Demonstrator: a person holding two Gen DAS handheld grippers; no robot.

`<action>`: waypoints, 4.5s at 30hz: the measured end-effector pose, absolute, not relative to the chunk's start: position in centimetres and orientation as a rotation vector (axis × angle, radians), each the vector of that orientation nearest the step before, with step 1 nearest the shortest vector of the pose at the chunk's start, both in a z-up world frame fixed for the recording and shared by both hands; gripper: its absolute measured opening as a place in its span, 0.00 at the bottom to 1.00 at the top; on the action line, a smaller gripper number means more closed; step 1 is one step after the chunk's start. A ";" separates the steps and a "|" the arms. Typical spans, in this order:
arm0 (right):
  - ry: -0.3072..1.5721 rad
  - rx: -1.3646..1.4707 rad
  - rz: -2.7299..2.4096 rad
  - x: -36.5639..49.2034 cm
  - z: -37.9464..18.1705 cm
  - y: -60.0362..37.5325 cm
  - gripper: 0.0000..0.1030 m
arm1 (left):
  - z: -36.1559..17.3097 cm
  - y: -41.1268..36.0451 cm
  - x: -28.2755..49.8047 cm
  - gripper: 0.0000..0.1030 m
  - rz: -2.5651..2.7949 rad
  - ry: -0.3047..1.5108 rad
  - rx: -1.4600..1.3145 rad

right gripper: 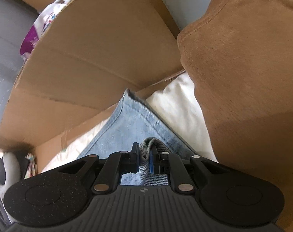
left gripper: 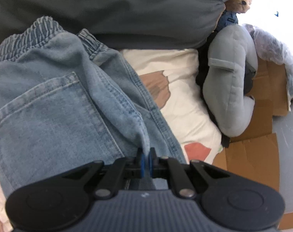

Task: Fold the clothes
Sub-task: 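Carry the held jeans into the cardboard box with both tools, then open both tools to release the jeans onto the white cloth in the box, then move the open left tool over the jeans leg end in the box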

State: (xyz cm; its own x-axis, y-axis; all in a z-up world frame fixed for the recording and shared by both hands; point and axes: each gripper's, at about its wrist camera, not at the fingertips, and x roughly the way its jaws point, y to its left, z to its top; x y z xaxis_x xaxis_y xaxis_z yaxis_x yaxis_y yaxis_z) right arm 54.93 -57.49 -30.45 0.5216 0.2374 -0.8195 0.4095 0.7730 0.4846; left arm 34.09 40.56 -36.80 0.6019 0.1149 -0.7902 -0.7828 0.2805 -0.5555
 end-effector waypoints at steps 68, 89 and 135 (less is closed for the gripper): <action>0.942 0.801 -0.200 61.9 -33.7 -56.9 0.10 | -40.1 39.0 43.7 0.03 0.568 0.794 -1.119; 0.966 0.765 -0.106 59.7 -32.0 -57.6 0.40 | -41.0 34.3 46.9 0.12 0.456 0.901 -1.048; 1.049 0.373 0.085 40.1 -26.2 -56.8 0.47 | -37.4 -9.5 58.3 0.32 -0.408 1.250 -0.182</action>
State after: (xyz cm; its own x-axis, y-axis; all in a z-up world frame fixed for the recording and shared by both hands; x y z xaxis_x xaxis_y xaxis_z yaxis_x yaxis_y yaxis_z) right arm 40.09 -56.80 -26.20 0.5018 0.2446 -0.8297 0.1073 0.9342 0.3403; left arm 58.34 -9.51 -37.39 0.2556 -0.3962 -0.8819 0.2006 0.9140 -0.3525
